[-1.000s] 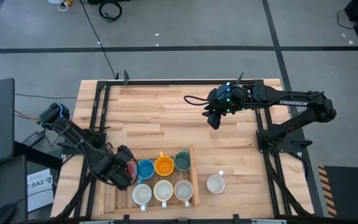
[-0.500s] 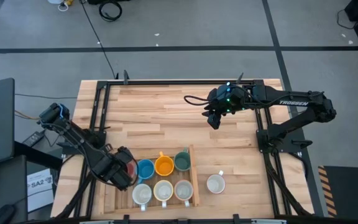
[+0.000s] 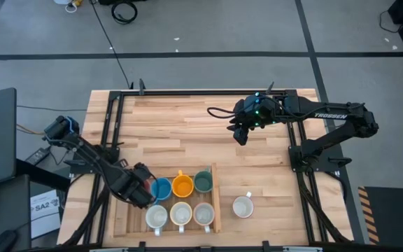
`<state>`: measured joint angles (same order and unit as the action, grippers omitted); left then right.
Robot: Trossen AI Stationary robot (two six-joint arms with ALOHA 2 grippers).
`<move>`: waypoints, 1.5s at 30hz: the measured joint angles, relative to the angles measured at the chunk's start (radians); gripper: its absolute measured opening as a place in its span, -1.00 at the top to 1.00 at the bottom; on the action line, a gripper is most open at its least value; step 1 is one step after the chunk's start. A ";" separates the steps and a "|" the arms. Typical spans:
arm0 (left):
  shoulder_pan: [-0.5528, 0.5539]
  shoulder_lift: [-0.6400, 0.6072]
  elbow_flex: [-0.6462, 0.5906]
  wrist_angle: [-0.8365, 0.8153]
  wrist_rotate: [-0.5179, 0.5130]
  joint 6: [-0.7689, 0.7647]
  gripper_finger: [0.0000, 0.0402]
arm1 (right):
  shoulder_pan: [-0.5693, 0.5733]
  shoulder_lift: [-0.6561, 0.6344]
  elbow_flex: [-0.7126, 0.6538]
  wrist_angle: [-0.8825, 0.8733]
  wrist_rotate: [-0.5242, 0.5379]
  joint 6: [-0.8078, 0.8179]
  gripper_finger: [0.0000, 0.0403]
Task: Place coffee mugs
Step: Put the pink mug on the shelf
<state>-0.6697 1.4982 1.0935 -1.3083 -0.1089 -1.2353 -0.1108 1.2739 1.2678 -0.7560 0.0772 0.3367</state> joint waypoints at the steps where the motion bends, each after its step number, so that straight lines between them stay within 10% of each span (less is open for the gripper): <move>1: 0.005 0.000 0.000 0.000 0.001 0.016 0.42 | 0.000 0.000 0.000 0.000 0.000 0.000 0.26; 11: 0.028 0.001 0.000 0.001 -0.013 0.099 0.89 | 0.000 0.000 0.000 -0.001 0.000 0.000 0.26; 45: 0.028 -0.001 0.000 0.106 -0.026 0.400 0.89 | 0.000 0.000 0.000 -0.002 0.000 0.000 0.26</move>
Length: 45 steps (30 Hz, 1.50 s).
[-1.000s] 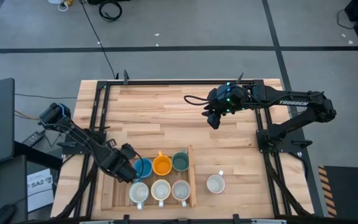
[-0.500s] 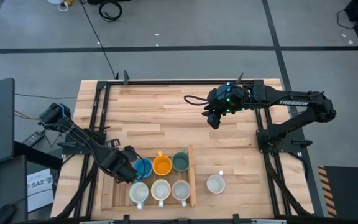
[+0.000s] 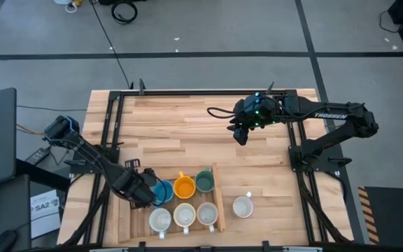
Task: Place coffee mugs
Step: Put the pink mug on the shelf
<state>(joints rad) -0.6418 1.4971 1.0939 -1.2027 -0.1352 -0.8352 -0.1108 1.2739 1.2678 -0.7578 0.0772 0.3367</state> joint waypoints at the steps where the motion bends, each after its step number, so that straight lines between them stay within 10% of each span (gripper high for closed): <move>1: 0.000 0.000 0.000 0.014 0.001 -0.002 0.89 | 0.000 0.000 0.000 0.000 0.000 0.000 0.26; 36: -0.001 -0.052 -0.067 0.075 -0.002 -0.037 0.80 | 0.000 0.000 0.000 0.000 0.000 0.000 0.26; 45: -0.001 -0.051 -0.069 0.072 0.002 -0.044 0.41 | 0.032 0.000 0.000 -0.007 -0.149 0.001 0.26</move>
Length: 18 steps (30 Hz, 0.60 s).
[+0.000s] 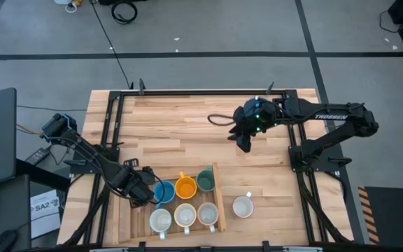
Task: Place coffee mugs
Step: Put the pink mug on the shelf
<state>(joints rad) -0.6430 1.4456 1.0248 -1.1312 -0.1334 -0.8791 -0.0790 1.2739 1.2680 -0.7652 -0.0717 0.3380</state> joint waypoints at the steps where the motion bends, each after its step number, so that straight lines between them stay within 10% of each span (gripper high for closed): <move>1: 0.000 0.000 0.000 0.001 0.000 0.000 0.36 | 0.016 0.000 0.000 -0.001 -0.008 0.004 0.26; 18: 0.000 -0.033 0.000 0.000 0.075 -0.026 0.09 | 0.322 0.000 0.000 0.000 0.159 0.162 0.26</move>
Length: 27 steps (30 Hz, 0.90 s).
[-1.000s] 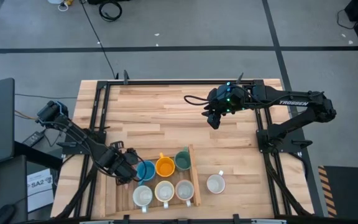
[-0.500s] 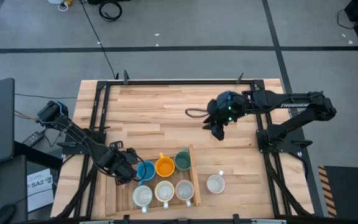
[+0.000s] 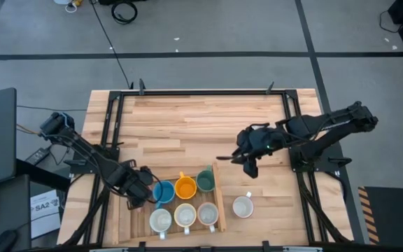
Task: Place coffee mugs
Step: Put the pink mug on the shelf, then put the gray mug on the shelf
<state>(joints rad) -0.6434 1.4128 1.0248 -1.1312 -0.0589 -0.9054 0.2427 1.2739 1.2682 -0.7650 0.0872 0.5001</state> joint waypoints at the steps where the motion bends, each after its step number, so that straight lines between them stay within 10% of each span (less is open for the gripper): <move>1: 0.000 -0.010 0.000 0.000 0.004 0.000 0.09 | 0.012 0.000 0.000 0.000 0.000 0.009 0.26; 27: 0.001 -0.138 0.031 0.047 -0.050 -0.008 0.09 | 0.350 0.000 -0.328 0.266 0.066 0.364 0.26</move>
<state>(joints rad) -0.6422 1.2751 1.0554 -1.0838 -0.1091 -0.9134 0.5925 1.2736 0.9402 -0.4992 0.1532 0.8639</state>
